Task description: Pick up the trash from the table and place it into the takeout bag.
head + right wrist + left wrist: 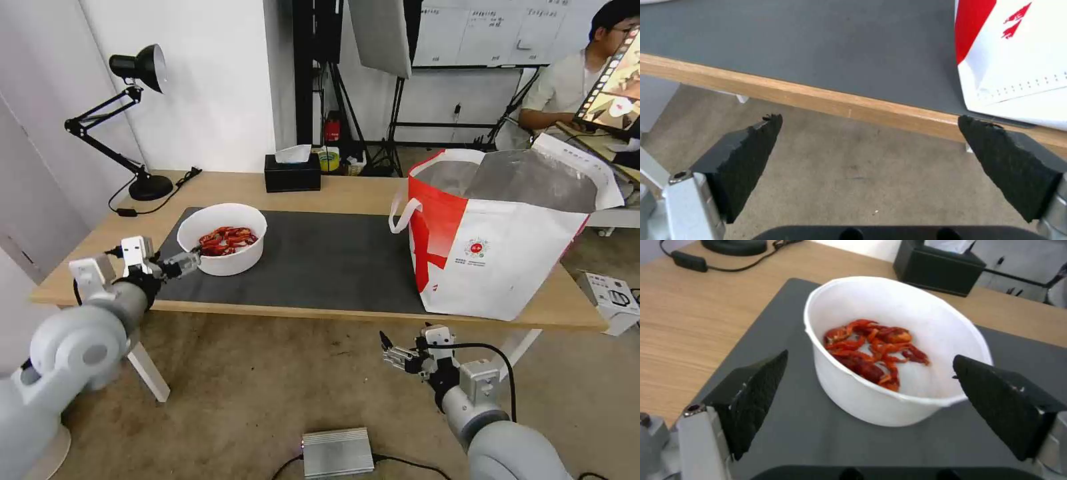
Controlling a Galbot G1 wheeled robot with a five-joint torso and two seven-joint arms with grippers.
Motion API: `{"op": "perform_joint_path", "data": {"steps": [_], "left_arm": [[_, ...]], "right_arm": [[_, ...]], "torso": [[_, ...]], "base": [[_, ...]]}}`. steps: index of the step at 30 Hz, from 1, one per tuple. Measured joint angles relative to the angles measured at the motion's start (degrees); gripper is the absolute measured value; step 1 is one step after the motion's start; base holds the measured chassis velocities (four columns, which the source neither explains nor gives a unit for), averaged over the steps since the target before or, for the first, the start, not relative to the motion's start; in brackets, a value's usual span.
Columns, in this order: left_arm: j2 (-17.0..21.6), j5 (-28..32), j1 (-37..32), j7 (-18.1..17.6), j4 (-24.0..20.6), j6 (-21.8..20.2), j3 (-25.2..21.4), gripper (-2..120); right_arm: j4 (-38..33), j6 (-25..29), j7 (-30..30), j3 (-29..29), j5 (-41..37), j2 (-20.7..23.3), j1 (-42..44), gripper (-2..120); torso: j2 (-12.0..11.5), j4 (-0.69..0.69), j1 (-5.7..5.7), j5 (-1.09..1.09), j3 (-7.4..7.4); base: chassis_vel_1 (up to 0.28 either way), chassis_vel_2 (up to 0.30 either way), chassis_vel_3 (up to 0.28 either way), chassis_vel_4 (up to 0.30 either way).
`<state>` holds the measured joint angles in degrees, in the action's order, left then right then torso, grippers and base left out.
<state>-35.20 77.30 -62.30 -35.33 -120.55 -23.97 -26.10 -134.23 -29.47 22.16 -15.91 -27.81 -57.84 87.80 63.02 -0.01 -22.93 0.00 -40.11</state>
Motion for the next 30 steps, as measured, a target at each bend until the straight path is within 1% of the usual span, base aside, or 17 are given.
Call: {"op": "perform_joint_path", "data": {"steps": [5, 8, 9, 12, 13, 16, 17, 20, 21, 23, 24, 26, 27, 28, 30], "left_arm": [[1.1, 1.6, 1.6, -1.1, 1.6, -1.1, 0.2, 100], [1.7, 2.8, 3.9, -1.6, 3.7, -1.9, 1.6, 100], [1.7, 2.8, 3.9, -1.6, 3.7, -1.9, 1.6, 100], [2.0, 4.2, 6.8, -1.5, 5.7, -2.2, 3.5, 100], [2.0, 4.2, 6.8, -1.5, 5.7, -2.2, 3.5, 100], [2.4, 4.8, 9.5, 0.3, 8.0, -2.7, 5.4, 100], [2.4, 4.8, 9.5, 0.3, 8.0, -2.7, 5.4, 100], [2.9, 5.0, 12.4, 2.9, 10.7, -3.2, 7.7, 100], [2.9, 5.0, 12.4, 2.9, 10.7, -3.2, 7.7, 100], [3.2, 5.0, 14.6, 4.5, 12.5, -3.4, 9.6, 100], [3.2, 5.0, 14.6, 4.5, 12.5, -3.4, 9.6, 100], [3.5, 4.8, 17.3, 6.4, 14.6, -3.6, 11.9, 100], [3.5, 4.7, 18.4, 6.9, 15.4, -3.8, 12.9, 100], [3.5, 4.7, 18.4, 6.9, 15.4, -3.8, 12.9, 100], [3.3, 4.2, 20.4, 7.5, 17.0, -4.2, 15.0, 100]], "right_arm": [[0.0, 0.0, 0.0, 0.0, 0.0, 0.0, 0.0, 100], [0.0, 0.0, 0.0, 0.0, 0.0, 0.0, 0.0, 100], [0.0, 0.0, 0.0, 0.0, 0.0, 0.0, 0.0, 100], [0.0, 0.0, 0.0, 0.0, 0.0, 0.0, 0.0, 100], [0.0, 0.0, 0.0, 0.0, 0.0, 0.0, 0.0, 100], [0.0, 0.0, 0.0, 0.0, 0.0, 0.0, 0.0, 100], [0.0, 0.0, 0.0, 0.0, 0.0, 0.0, 0.0, 100], [0.0, 0.0, 0.0, 0.0, 0.0, 0.0, 0.0, 100], [0.0, 0.0, 0.0, 0.0, 0.0, 0.0, 0.0, 100], [0.0, 0.0, 0.0, 0.0, 0.0, 0.0, 0.0, 100], [0.0, 0.0, 0.0, 0.0, 0.0, 0.0, 0.0, 100], [0.0, 0.0, 0.0, 0.0, 0.0, 0.0, 0.0, 100], [0.0, 0.0, 0.0, 0.0, 0.0, 0.0, 0.0, 100], [0.0, 0.0, 0.0, 0.0, 0.0, 0.0, 0.0, 100], [0.0, 0.0, 0.0, 0.0, 0.0, 0.0, 0.0, 100]], "torso": [[0.0, 0.02, 0.00, 0.00, 0.00], [0.0, 0.01, 0.00, 0.00, 0.00], [0.0, 0.01, 0.00, 0.00, 0.00], [0.0, 0.01, 0.00, 0.01, 0.00], [0.0, 0.01, 0.00, 0.01, 0.00], [0.0, 0.01, 0.00, 0.00, 0.00], [0.0, 0.01, 0.00, 0.00, 0.00], [0.0, 0.01, 0.00, 0.00, 0.00], [0.0, 0.01, 0.00, 0.00, 0.00], [0.0, 0.01, 0.00, 0.00, 0.00], [0.0, 0.01, 0.00, 0.00, 0.00], [0.0, 0.01, 0.00, 0.00, 0.00], [0.0, 0.01, 0.00, 0.00, 0.00], [0.0, 0.01, 0.00, 0.00, 0.00], [0.0, 0.01, 0.00, 0.00, 0.00]], "base": [[0.000, 0.000, 0.000, 0.000], [0.000, 0.000, 0.000, 0.000], [0.000, 0.000, 0.000, 0.000], [0.000, 0.000, 0.000, 0.000], [0.000, 0.000, 0.000, 0.000], [0.000, 0.000, 0.000, 0.000], [0.000, 0.000, 0.000, 0.000], [0.000, 0.000, 0.000, 0.000], [0.000, 0.000, 0.000, 0.000], [0.000, 0.000, 0.000, 0.000], [0.000, 0.000, 0.000, 0.000], [0.000, 0.000, 0.000, 0.000], [0.000, 0.000, 0.000, 0.000], [0.000, 0.000, 0.000, 0.000], [0.000, 0.000, 0.000, 0.000]]}}
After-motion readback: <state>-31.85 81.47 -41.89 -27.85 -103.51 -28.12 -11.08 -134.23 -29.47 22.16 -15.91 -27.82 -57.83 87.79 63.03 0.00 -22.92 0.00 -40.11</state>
